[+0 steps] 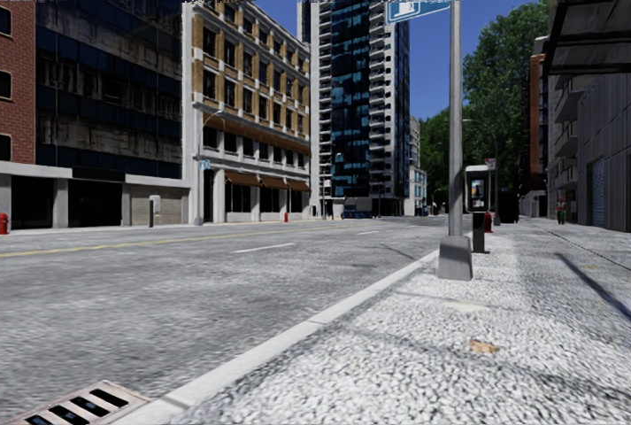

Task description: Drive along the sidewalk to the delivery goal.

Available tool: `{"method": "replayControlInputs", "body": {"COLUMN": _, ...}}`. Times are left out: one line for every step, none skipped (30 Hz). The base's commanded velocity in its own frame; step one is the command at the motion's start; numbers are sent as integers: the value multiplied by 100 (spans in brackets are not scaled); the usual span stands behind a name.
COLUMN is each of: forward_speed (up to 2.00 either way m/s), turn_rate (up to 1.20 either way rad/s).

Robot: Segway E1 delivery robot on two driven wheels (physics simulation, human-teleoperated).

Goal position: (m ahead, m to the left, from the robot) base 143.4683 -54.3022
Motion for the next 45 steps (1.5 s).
{"method": "replayControlInputs", "body": {"forward_speed": 128, "turn_rate": -70}}
{"method": "replayControlInputs", "body": {"forward_speed": 134, "turn_rate": -70}}
{"method": "replayControlInputs", "body": {"forward_speed": 137, "turn_rate": -71}}
{"method": "replayControlInputs", "body": {"forward_speed": 138, "turn_rate": -71}}
{"method": "replayControlInputs", "body": {"forward_speed": 138, "turn_rate": -71}}
{"method": "replayControlInputs", "body": {"forward_speed": 138, "turn_rate": -71}}
{"method": "replayControlInputs", "body": {"forward_speed": 138, "turn_rate": -71}}
{"method": "replayControlInputs", "body": {"forward_speed": 139, "turn_rate": -71}}
{"method": "replayControlInputs", "body": {"forward_speed": 139, "turn_rate": -71}}
{"method": "replayControlInputs", "body": {"forward_speed": 139, "turn_rate": -71}}
{"method": "replayControlInputs", "body": {"forward_speed": 141, "turn_rate": -71}}
{"method": "replayControlInputs", "body": {"forward_speed": 143, "turn_rate": -71}}
{"method": "replayControlInputs", "body": {"forward_speed": 143, "turn_rate": -71}}
{"method": "replayControlInputs", "body": {"forward_speed": 150, "turn_rate": -71}}
{"method": "replayControlInputs", "body": {"forward_speed": 158, "turn_rate": -71}}
{"method": "replayControlInputs", "body": {"forward_speed": 169, "turn_rate": -71}}
{"method": "replayControlInputs", "body": {"forward_speed": 169, "turn_rate": -71}}
{"method": "replayControlInputs", "body": {"forward_speed": 176, "turn_rate": -71}}
{"method": "replayControlInputs", "body": {"forward_speed": 179, "turn_rate": -71}}
{"method": "replayControlInputs", "body": {"forward_speed": 180, "turn_rate": -71}}
{"method": "replayControlInputs", "body": {"forward_speed": 180, "turn_rate": -71}}
{"method": "replayControlInputs", "body": {"forward_speed": 180, "turn_rate": -71}}
{"method": "replayControlInputs", "body": {"forward_speed": 186, "turn_rate": -71}}
{"method": "replayControlInputs", "body": {"forward_speed": 191, "turn_rate": -71}}
{"method": "replayControlInputs", "body": {"forward_speed": 191, "turn_rate": -71}}
{"method": "replayControlInputs", "body": {"forward_speed": 195, "turn_rate": -71}}
{"method": "replayControlInputs", "body": {"forward_speed": 198, "turn_rate": -71}}
{"method": "replayControlInputs", "body": {"forward_speed": 198, "turn_rate": -71}}
{"method": "replayControlInputs", "body": {"forward_speed": 198, "turn_rate": -71}}
{"method": "replayControlInputs", "body": {"forward_speed": 199, "turn_rate": -71}}
{"method": "replayControlInputs", "body": {"forward_speed": 199, "turn_rate": -71}}
{"method": "replayControlInputs", "body": {"forward_speed": 199, "turn_rate": -71}}
{"method": "replayControlInputs", "body": {"forward_speed": 199, "turn_rate": -71}}
{"method": "replayControlInputs", "body": {"forward_speed": 199, "turn_rate": -71}}
{"method": "replayControlInputs", "body": {"forward_speed": 199, "turn_rate": -71}}
{"method": "replayControlInputs", "body": {"forward_speed": 199, "turn_rate": -71}}
{"method": "replayControlInputs", "body": {"forward_speed": 199, "turn_rate": -71}}
{"method": "replayControlInputs", "body": {"forward_speed": 200, "turn_rate": -71}}
{"method": "replayControlInputs", "body": {"forward_speed": 200, "turn_rate": -67}}
{"method": "replayControlInputs", "body": {"forward_speed": 200, "turn_rate": -67}}
{"method": "replayControlInputs", "body": {"forward_speed": 200, "turn_rate": -23}}
{"method": "replayControlInputs", "body": {"forward_speed": 200, "turn_rate": -10}}
{"method": "replayControlInputs", "body": {"forward_speed": 200, "turn_rate": 0}}
{"method": "replayControlInputs", "body": {"forward_speed": 200, "turn_rate": 0}}
{"method": "replayControlInputs", "body": {"forward_speed": 200, "turn_rate": 0}}
